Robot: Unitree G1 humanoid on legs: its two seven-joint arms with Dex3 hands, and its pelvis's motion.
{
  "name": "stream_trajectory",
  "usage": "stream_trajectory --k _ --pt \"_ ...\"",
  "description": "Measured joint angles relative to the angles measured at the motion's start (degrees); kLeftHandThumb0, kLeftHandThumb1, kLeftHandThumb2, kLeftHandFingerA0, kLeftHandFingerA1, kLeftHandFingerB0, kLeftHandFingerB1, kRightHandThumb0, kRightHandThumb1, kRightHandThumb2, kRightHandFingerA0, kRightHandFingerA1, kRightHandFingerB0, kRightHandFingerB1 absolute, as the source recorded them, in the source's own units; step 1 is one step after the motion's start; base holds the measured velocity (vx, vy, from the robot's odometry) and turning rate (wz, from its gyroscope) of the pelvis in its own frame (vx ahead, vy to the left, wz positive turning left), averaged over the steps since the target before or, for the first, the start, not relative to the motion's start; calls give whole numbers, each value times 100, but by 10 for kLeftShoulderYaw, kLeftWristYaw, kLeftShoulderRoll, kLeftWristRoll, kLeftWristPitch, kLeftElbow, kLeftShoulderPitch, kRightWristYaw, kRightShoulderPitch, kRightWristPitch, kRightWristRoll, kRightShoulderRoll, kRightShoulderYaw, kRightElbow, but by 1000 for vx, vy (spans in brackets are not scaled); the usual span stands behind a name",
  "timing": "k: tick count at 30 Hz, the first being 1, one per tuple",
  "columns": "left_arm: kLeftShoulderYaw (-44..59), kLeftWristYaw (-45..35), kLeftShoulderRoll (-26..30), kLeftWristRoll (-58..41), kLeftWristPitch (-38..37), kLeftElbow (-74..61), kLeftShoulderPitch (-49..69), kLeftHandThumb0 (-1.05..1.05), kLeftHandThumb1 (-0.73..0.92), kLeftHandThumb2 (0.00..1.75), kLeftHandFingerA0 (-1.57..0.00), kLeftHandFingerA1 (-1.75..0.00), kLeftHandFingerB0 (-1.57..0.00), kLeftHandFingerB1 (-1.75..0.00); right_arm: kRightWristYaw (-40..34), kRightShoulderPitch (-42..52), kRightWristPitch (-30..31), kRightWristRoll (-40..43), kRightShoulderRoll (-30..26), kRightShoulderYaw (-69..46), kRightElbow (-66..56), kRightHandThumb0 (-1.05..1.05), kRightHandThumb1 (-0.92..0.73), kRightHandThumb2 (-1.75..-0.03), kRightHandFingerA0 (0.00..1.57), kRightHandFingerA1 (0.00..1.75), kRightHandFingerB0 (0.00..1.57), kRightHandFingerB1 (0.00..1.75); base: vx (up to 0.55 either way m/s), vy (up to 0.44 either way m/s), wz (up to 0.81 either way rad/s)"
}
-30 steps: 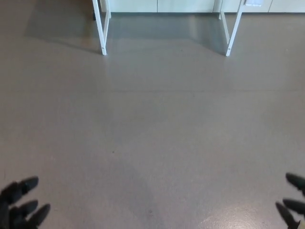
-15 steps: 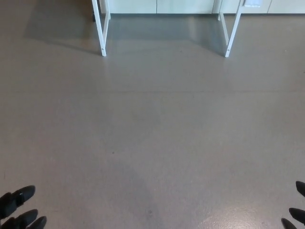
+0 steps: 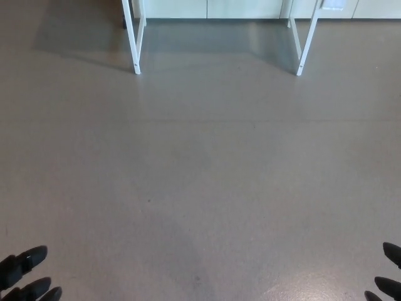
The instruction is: The robot walks towards a desk on which an eraser is kept on the left hand side and a container is kept on the right hand side. The robot picks up the eraser using its left hand and places it in the container.
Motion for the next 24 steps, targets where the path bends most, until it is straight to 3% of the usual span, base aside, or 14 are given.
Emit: stream_trajectory --k 16,24 --pt "5 -3 2 -6 -1 3 -2 -23 58 58 -41 -41 -41 -34 -2 -10 -18 -6 -4 2 27 -34 -63 -58 43 46 23 36 -20 8 5" --pt "5 -4 1 -9 -1 -3 7 -23 58 58 -39 -40 -39 -34 -4 -13 -22 -6 -10 3 32 -33 -62 -58 46 47 25 37 65 204 -15"
